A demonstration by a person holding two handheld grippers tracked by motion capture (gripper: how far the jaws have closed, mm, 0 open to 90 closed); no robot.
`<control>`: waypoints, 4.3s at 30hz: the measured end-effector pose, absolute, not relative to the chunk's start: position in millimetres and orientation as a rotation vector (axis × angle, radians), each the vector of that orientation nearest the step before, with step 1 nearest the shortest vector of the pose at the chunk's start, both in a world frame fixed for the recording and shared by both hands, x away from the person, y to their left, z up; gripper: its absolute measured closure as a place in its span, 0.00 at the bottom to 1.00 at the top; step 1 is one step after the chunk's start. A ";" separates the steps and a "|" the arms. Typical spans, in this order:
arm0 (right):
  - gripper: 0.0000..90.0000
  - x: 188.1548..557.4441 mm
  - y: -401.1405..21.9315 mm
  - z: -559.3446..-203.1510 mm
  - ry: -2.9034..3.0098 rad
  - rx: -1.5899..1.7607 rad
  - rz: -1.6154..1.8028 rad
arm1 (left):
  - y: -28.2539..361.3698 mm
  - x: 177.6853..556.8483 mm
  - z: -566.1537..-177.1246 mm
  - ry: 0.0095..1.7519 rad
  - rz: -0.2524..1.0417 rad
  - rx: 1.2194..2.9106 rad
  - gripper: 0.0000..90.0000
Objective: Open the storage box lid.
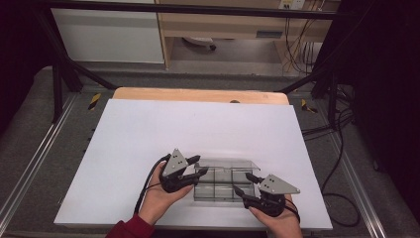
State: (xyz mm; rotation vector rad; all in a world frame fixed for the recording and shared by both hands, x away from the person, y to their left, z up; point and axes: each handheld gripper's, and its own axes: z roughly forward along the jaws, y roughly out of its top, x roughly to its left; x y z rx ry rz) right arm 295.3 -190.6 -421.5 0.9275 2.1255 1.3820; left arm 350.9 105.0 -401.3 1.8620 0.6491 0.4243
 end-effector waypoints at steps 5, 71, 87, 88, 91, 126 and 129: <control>0.23 299.2 -193.1 -422.1 2.139 1.010 1.376 | 105.2 353.2 -399.9 0.666 0.415 1.848 0.57; 0.60 363.9 -209.8 -416.6 2.082 0.821 1.400 | 117.4 373.5 -410.9 0.765 0.329 1.829 0.63; 0.63 374.0 -210.3 -415.0 2.056 0.834 1.406 | 117.9 384.1 -413.2 0.798 0.339 1.809 0.71; 0.64 374.8 -210.3 -414.9 2.055 0.837 1.407 | 117.8 385.1 -412.9 0.798 0.341 1.811 0.72; 0.64 376.6 -210.2 -414.7 2.051 0.836 1.405 | 116.8 387.5 -411.7 0.798 0.343 1.815 0.73; 0.59 404.2 -209.1 -419.2 2.039 0.899 1.437 | 107.1 413.7 -418.2 0.842 0.310 1.820 0.76; 0.59 404.5 -209.1 -419.4 2.037 0.899 1.438 | 105.6 415.0 -418.2 0.839 0.317 1.826 0.76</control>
